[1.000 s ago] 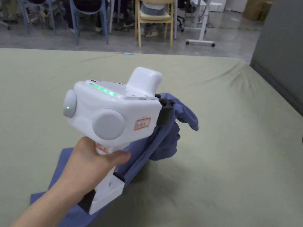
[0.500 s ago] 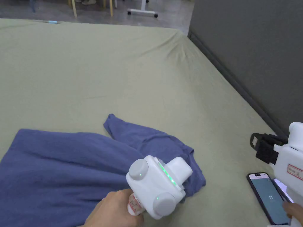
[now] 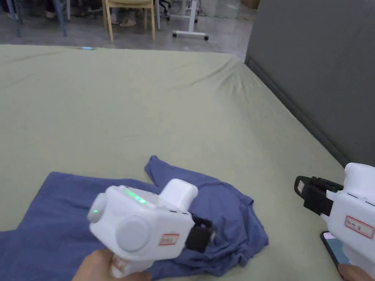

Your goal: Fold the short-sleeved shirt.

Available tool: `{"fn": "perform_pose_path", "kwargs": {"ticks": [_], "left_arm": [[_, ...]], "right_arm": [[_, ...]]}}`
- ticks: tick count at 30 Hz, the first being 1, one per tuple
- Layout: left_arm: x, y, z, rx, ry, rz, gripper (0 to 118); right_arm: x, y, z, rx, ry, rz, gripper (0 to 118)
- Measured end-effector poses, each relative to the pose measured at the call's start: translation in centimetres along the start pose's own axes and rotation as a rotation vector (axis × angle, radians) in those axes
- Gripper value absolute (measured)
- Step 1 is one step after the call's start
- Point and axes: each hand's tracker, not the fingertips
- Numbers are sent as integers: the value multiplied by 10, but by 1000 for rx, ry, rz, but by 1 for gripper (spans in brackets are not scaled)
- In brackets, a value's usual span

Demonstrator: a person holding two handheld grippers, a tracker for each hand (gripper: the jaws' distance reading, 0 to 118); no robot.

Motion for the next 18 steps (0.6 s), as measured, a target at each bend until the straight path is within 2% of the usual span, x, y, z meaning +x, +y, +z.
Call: {"fn": "perform_pose_path", "kwargs": {"ticks": [1,2,3,5,7,10,12,15,18], "left_arm": [[-9,-1,39,99,55,20,0],[-14,-5,70,168,140,33,0],[-20,-13,105,250,290,49,0],[-24,-29,153,201,424,38,0],[-29,-55,196,253,562,101,0],[-40,-81,234,292,597,245,0],[-46,-87,243,308,622,282,0],[-67,-77,234,286,620,283,0],[-105,-44,201,270,553,292,0]], "right_arm": [[-4,-1,0,-3,9,3,5],[-7,-2,-1,-10,16,6,5],[-14,-6,-1,-22,22,14,5],[-25,-14,-4,-45,21,52,5],[-35,-23,-7,-62,24,77,5],[-44,-34,-12,-88,63,58,5],[-54,-41,-11,-98,70,56,5],[-59,-47,-17,-125,74,74,5],[-60,-48,-22,-148,84,83,5]]}}
